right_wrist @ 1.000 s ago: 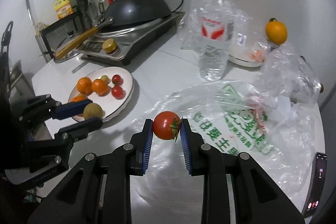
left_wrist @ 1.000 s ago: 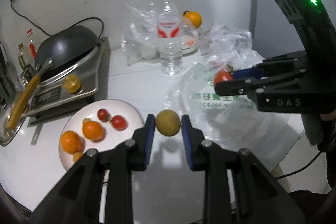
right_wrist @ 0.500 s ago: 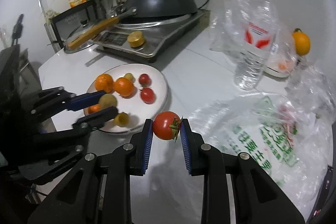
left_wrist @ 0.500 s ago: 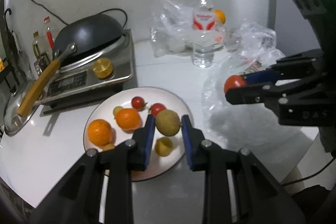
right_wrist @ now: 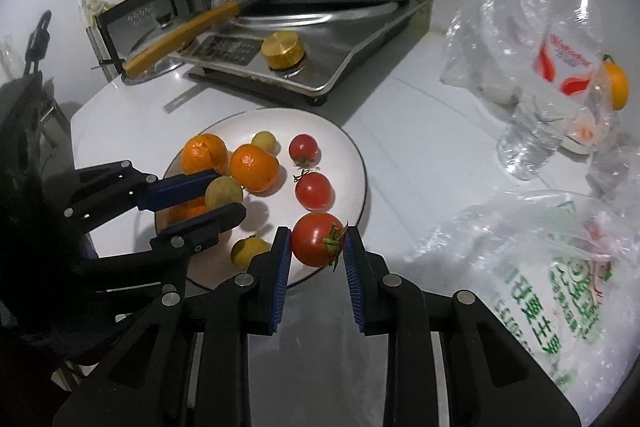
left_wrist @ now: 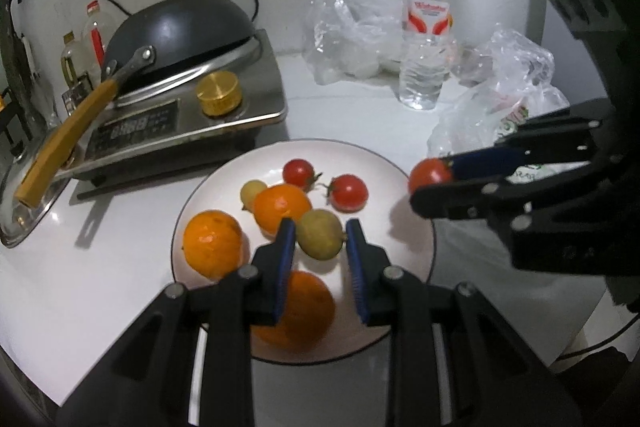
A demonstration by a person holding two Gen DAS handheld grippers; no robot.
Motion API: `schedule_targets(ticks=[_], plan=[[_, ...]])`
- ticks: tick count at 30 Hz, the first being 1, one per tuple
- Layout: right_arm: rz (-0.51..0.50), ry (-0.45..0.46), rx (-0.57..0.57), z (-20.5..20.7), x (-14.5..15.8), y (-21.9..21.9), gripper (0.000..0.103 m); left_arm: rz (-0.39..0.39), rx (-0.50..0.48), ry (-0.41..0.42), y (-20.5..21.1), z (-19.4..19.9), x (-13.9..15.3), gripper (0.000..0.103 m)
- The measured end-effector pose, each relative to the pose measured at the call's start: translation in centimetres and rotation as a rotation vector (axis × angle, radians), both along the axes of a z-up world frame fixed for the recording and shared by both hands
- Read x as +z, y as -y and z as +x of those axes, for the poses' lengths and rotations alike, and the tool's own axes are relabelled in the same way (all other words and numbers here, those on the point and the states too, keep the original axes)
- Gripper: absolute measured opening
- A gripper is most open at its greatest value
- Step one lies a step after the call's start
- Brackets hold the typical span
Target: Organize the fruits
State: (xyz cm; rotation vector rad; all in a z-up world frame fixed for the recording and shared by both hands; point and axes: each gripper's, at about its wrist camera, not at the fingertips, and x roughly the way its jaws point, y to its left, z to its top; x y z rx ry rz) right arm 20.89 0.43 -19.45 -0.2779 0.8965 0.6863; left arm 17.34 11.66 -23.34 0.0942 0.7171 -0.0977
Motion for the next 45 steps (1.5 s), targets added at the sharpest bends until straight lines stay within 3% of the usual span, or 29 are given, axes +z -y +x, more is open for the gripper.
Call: schedule_targets(ticks=[11, 20, 31, 45], plan=[[-0.017, -0.049, 0.037, 1.5, -2.1, -2.0, 0.028, -0.026, -0.001, -0.027, -0.9, 0.7, -0.4, 0.027], [-0.016, -0.049, 0.042, 1.4, -2.2, -2.0, 0.028, -0.037, 0.008, -0.029, -0.8, 0.5, -0.2, 0.028], [-0.003, -0.003, 0.031, 0.2, -0.1, -0.9, 0.029, -0.026, 0.044, 0.007, -0.3, -0.9, 1.5, 0.028], [0.04, 0.106, -0.032, -3.1, 4.5, 4.1, 0.03, -0.011, 0.078, 0.079, 2.3, -4.1, 5.2, 0.032]])
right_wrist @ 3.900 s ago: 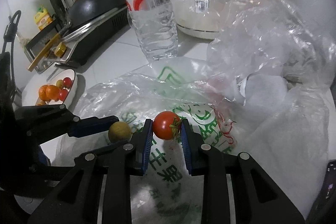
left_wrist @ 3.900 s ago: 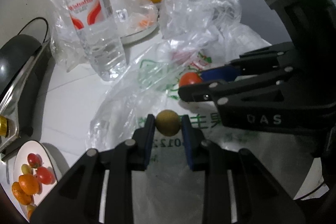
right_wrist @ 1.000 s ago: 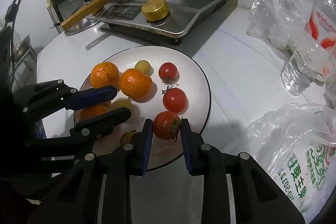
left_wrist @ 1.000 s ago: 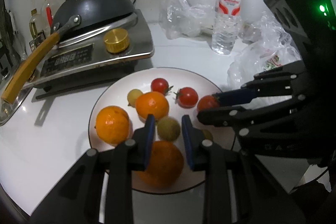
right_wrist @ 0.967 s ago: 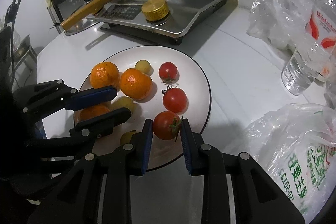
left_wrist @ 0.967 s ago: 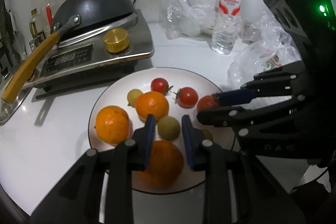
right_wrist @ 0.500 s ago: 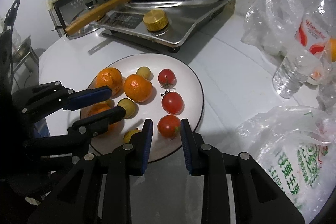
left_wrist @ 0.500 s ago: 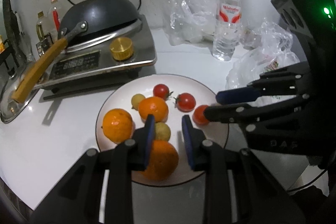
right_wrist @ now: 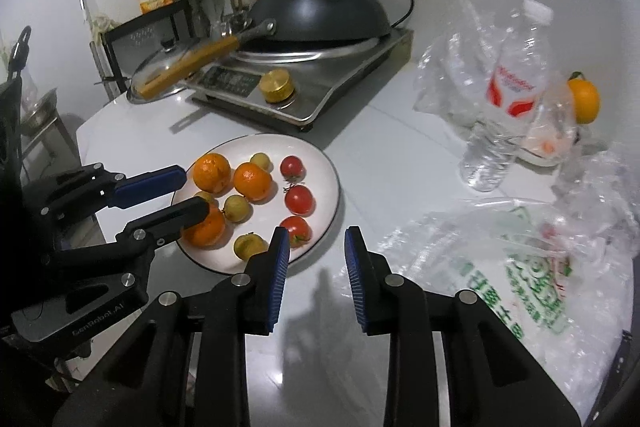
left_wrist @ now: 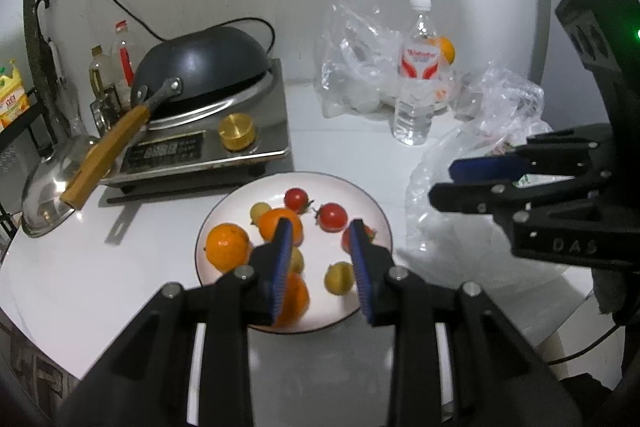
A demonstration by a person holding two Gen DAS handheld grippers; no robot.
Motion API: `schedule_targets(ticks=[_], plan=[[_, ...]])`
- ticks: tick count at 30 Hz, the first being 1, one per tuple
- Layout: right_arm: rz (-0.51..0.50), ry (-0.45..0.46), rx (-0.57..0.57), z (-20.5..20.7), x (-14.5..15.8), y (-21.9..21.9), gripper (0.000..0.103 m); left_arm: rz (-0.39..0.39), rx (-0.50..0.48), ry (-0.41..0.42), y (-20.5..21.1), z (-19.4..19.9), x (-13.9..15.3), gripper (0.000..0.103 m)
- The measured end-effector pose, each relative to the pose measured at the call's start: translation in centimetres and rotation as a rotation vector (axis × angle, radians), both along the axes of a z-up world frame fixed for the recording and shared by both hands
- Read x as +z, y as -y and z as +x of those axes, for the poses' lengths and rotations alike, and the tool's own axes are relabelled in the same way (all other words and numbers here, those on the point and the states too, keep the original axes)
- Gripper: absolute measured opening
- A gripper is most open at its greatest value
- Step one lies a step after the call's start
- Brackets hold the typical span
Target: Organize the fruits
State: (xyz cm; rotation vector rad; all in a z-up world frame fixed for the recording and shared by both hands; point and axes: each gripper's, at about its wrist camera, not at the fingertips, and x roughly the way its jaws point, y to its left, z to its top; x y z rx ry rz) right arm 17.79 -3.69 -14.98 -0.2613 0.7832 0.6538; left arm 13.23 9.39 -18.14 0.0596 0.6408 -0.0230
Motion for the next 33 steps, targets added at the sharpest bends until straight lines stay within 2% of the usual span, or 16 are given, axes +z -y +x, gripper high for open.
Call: schedule_targets(ticks=[2, 3, 6, 12, 15, 17, 18, 19, 24, 33], plan=[[0.005, 0.015, -0.01, -0.6, 0.6, 0.8, 0.031, -0.001, 0.001, 0.009, 0.4, -0.5, 0.5, 0.048], [0.008, 0.023, -0.014, -0.9, 0.9, 1.2, 0.031, -0.009, 0.001, 0.02, 0.6, -0.9, 0.8, 0.06], [0.017, 0.051, -0.026, -1.6, 1.9, 2.2, 0.041, -0.013, 0.001, 0.044, 1.3, -1.8, 1.9, 0.062], [0.041, 0.112, -0.061, -3.2, 4.2, 4.6, 0.043, -0.016, 0.004, 0.099, 2.8, -3.3, 4.3, 0.062], [0.052, 0.147, -0.079, -4.0, 5.5, 5.8, 0.047, -0.027, 0.007, 0.125, 3.5, -3.9, 5.6, 0.062], [0.058, 0.17, -0.092, -4.4, 6.2, 6.5, 0.048, -0.034, 0.01, 0.141, 3.9, -4.3, 6.5, 0.069], [0.065, 0.185, -0.102, -4.7, 6.8, 7.0, 0.049, -0.042, 0.008, 0.152, 4.0, -4.5, 7.0, 0.077], [0.07, 0.195, -0.108, -4.9, 7.2, 7.4, 0.049, -0.05, 0.009, 0.166, 4.2, -4.8, 7.6, 0.081], [0.098, 0.259, -0.142, -6.1, 9.4, 9.3, 0.055, -0.045, 0.014, 0.23, 5.3, -5.9, 10.1, 0.088], [0.14, 0.352, -0.171, -7.9, 12.7, 12.1, 0.058, -0.007, 0.025, 0.308, 7.2, -7.6, 13.6, 0.088]])
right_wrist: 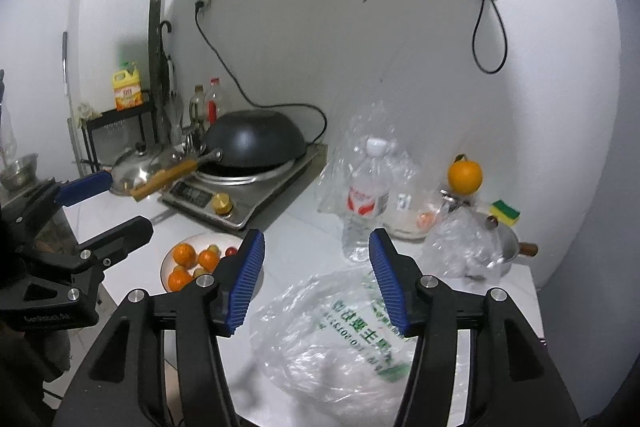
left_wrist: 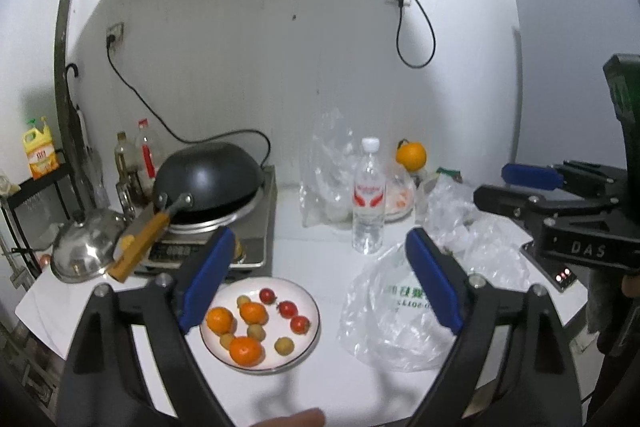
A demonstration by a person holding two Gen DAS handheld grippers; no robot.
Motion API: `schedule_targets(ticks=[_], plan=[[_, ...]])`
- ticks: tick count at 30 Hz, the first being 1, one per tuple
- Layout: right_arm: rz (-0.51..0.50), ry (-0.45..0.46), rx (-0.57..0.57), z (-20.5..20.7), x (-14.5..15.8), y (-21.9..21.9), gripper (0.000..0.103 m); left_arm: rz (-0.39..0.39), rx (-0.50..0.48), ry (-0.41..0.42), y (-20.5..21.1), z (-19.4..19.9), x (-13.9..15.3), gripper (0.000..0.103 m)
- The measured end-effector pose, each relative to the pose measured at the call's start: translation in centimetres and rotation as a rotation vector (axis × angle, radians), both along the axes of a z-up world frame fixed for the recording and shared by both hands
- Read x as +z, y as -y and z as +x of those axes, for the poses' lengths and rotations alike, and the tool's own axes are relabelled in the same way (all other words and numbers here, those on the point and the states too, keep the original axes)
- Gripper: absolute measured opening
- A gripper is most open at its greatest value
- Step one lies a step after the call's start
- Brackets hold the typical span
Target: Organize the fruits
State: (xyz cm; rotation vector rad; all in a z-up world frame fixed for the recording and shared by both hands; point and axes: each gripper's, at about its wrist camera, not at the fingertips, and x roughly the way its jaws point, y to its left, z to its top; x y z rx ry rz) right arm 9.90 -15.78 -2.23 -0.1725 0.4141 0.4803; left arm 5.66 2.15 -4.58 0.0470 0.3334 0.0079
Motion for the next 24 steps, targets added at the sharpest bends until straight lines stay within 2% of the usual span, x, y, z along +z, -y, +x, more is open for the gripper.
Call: schedule_targets(ticks=[9, 24], plan=[[0.015, 0.073, -0.006, -1.5, 2.2, 1.9, 0.058, 0.016, 0.02, 0.075, 2.0, -1.2, 2.4, 0.088], [0.059, 0.155, -0.006, -2.0, 4.5, 4.5, 0.061, 0.026, 0.062, 0.142, 3.6, -1.9, 5.2, 0.088]])
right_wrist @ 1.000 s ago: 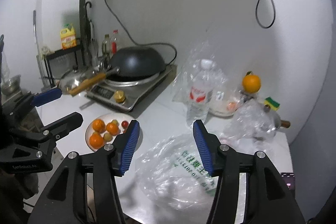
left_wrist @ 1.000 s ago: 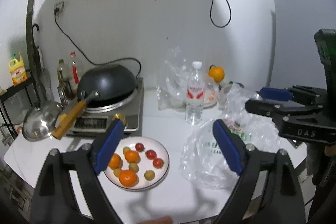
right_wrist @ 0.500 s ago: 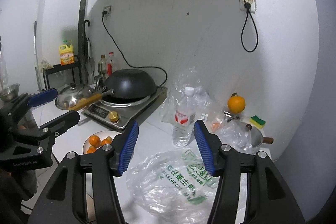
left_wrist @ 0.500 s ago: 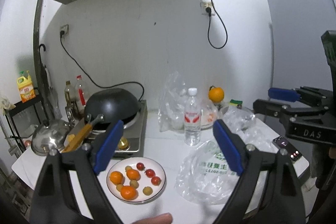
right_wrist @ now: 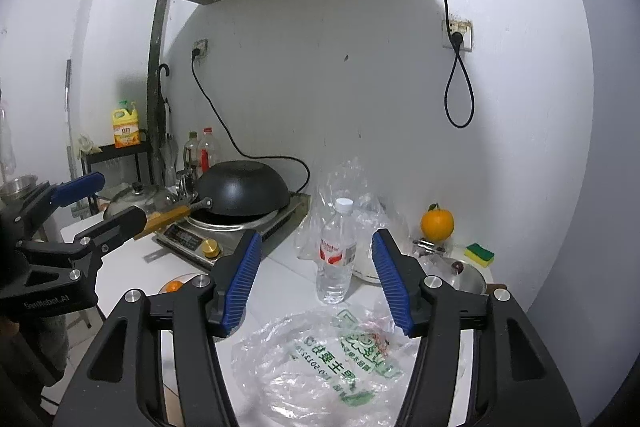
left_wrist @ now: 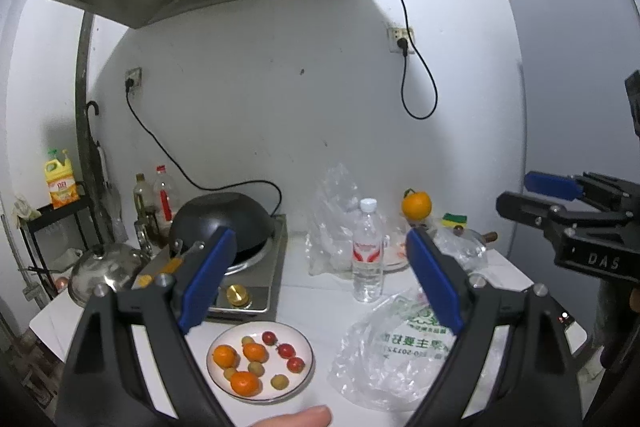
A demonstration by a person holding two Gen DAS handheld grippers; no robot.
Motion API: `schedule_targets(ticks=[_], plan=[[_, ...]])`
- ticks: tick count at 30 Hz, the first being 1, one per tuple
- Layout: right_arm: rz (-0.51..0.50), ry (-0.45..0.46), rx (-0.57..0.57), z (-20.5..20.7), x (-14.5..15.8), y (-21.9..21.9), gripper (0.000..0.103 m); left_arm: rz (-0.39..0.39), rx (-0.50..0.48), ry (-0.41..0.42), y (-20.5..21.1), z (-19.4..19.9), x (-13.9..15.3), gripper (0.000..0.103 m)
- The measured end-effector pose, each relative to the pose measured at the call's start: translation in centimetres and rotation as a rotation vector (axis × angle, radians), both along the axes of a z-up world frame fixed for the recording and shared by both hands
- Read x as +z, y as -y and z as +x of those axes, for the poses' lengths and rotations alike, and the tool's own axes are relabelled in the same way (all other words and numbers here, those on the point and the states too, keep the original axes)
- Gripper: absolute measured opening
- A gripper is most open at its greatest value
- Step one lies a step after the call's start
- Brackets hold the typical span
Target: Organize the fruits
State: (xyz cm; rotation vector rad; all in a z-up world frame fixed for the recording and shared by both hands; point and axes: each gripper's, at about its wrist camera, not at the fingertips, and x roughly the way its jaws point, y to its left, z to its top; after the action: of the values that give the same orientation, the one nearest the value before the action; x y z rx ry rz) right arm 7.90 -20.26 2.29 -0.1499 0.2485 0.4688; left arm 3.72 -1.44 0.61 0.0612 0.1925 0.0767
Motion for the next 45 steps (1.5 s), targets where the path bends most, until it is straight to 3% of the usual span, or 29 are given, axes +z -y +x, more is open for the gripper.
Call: schedule_targets(ticks=[5, 17, 34, 45], plan=[[0.012, 0.019, 0.001, -0.1, 0.6, 0.3, 0.063, 0.029, 0.001, 0.02, 0.6, -0.4, 0.5, 0.088], [0.03, 0.044, 0.0, -0.5, 1.2, 0.1, 0.064, 0.011, 0.031, 0.069, 0.0, -1.4, 2.0, 0.088], [0.035, 0.06, 0.001, -1.0, 1.8, 0.2, 0.064, -0.037, 0.025, 0.076, -0.5, -1.9, 2.3, 0.088], [0.03, 0.062, 0.001, -1.1, 1.9, 0.1, 0.065, -0.023, 0.023, 0.071, -0.2, -1.8, 2.4, 0.088]])
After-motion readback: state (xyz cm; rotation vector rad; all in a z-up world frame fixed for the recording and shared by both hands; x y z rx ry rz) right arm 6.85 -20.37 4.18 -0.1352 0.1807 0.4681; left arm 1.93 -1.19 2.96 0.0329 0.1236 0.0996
